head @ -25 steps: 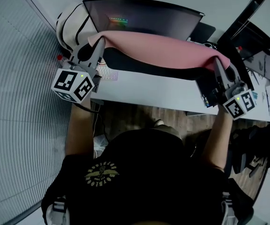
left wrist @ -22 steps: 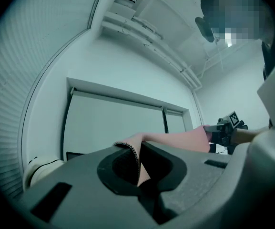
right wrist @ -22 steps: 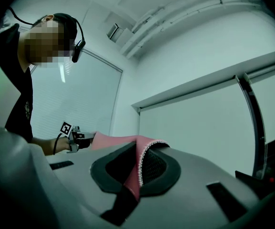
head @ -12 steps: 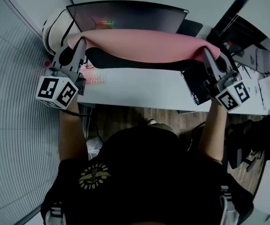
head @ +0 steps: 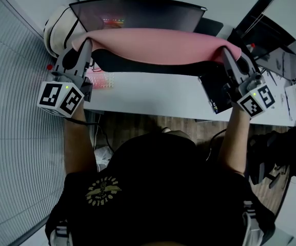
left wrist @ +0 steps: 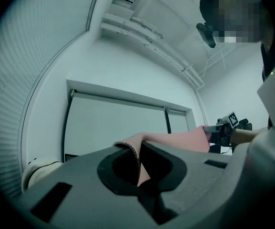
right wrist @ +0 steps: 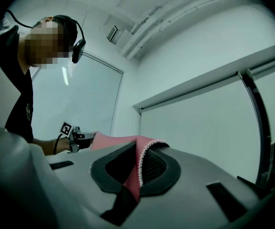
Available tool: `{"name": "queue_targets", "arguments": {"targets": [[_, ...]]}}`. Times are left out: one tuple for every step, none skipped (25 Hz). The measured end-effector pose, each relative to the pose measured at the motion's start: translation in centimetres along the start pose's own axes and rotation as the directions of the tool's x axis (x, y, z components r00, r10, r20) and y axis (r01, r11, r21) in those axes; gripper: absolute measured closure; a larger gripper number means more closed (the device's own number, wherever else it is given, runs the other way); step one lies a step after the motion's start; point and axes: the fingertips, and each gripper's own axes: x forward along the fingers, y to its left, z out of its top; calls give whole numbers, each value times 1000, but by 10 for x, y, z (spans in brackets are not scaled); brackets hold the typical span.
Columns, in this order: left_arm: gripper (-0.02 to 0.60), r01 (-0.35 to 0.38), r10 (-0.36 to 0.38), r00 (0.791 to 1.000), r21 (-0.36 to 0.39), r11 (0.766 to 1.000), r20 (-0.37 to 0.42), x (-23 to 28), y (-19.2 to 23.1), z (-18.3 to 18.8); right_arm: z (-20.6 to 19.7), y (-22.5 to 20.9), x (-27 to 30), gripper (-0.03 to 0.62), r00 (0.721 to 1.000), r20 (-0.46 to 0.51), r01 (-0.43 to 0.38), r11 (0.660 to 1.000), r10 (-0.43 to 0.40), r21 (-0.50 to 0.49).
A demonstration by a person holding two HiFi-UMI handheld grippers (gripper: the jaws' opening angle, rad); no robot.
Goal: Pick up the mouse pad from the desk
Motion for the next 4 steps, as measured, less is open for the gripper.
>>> {"name": "queue_targets", "arguments": {"targets": [[558, 0, 0, 1000, 1, 1000, 1, 3, -2, -1, -1, -3, -1, 576, 1000, 1, 1, 1000, -1, 1], [558, 1, -1, 1000, 2, 1000, 2, 5, -3, -2, -2, -6, -1, 576, 1000, 1, 1, 1000, -1, 1], [558, 1, -1, 1000, 2, 1000, 2, 7, -4, -3, -3, -8, -2, 577, 1000, 2, 1, 1000, -1, 1], [559, 1, -1, 1000, 2, 1000, 3, 9, -6, -4, -4, -11, -3, 576, 1000, 2, 0, 1000, 0, 2]]}}
